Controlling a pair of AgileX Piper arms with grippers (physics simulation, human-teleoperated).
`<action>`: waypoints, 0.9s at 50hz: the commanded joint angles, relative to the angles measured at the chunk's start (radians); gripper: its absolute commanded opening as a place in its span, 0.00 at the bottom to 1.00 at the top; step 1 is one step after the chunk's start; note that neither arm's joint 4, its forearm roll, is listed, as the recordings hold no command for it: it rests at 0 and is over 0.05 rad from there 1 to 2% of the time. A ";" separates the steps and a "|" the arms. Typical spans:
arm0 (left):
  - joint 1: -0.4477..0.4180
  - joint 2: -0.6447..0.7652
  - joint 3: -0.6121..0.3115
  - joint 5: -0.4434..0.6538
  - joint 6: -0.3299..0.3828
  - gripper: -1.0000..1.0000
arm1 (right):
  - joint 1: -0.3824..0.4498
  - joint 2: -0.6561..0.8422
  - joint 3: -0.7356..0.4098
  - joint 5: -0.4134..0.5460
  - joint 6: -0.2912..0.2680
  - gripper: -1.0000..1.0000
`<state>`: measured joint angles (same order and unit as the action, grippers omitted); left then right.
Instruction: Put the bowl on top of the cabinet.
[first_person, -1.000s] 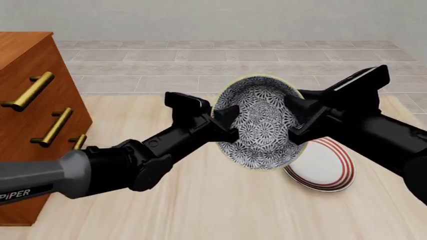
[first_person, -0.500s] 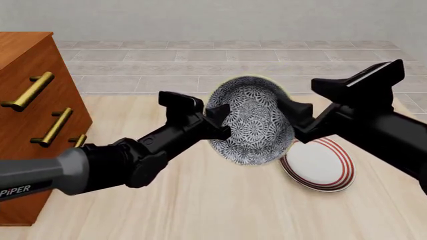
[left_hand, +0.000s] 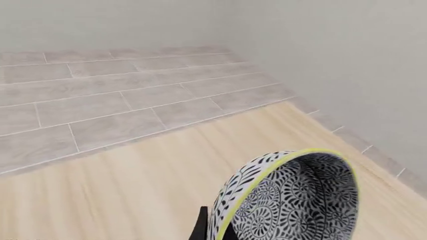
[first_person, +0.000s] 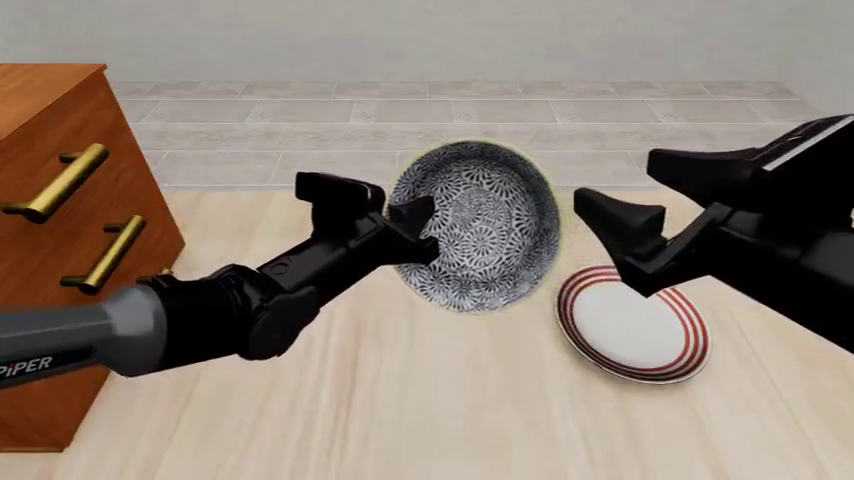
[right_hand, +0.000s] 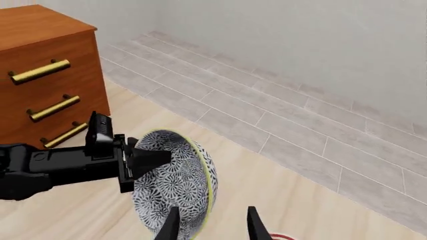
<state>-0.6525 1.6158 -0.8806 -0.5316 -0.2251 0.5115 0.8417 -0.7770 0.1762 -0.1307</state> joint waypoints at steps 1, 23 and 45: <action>0.044 -0.026 -0.005 0.030 0.047 0.00 | -0.001 -0.025 -0.002 0.018 -0.004 1.00; 0.159 -0.250 0.048 0.260 0.199 0.00 | -0.003 -0.008 0.006 -0.003 -0.007 1.00; 0.293 -0.414 -0.002 0.547 0.289 0.00 | 0.043 0.020 0.030 -0.030 -0.023 1.00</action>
<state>-0.4382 1.2900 -0.8425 -0.1120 0.0202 0.5369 0.8532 -0.7557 0.1545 -0.1482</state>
